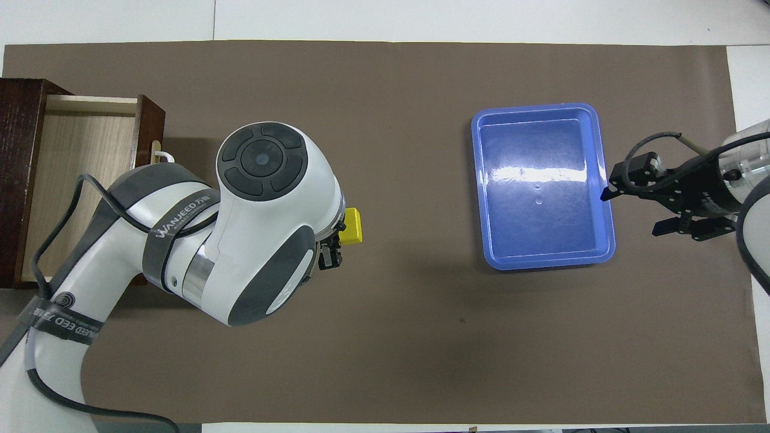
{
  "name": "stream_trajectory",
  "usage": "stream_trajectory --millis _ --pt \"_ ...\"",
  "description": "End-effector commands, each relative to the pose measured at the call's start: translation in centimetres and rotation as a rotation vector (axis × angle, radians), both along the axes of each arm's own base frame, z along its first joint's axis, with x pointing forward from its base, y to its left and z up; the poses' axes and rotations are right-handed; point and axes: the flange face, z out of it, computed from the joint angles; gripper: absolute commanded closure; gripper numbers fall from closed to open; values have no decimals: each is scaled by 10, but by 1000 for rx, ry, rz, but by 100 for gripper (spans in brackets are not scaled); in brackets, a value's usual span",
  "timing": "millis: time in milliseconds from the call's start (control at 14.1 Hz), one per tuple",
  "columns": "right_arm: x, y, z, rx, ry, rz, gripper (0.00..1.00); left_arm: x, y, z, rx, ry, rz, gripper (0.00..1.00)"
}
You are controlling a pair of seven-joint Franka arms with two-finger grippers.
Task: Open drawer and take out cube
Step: 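Carry the cube toward the center while the right gripper reaches it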
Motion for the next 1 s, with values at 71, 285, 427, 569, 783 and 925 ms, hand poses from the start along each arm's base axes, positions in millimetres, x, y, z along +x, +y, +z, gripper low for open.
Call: stream_trajectory --millis 71,285,427,569,783,925 --pt "2 55 -35 116 93 -307 0 -5 2 -2 -13 11 9 100" --pt "14 96 -59 197 190 -500 0 -4 3 -2 -13 11 12 100" --pt "15 125 -72 249 244 -606 0 -3 5 -3 -11 13 15 100" --pt "7 169 -91 310 315 -660 0 -4 5 -5 -11 13 15 100" --pt "-10 204 -101 380 397 -661 0 -4 6 -5 -11 11 15 100" --pt "-17 224 -106 421 447 -662 0 -4 6 -6 -11 11 15 100"
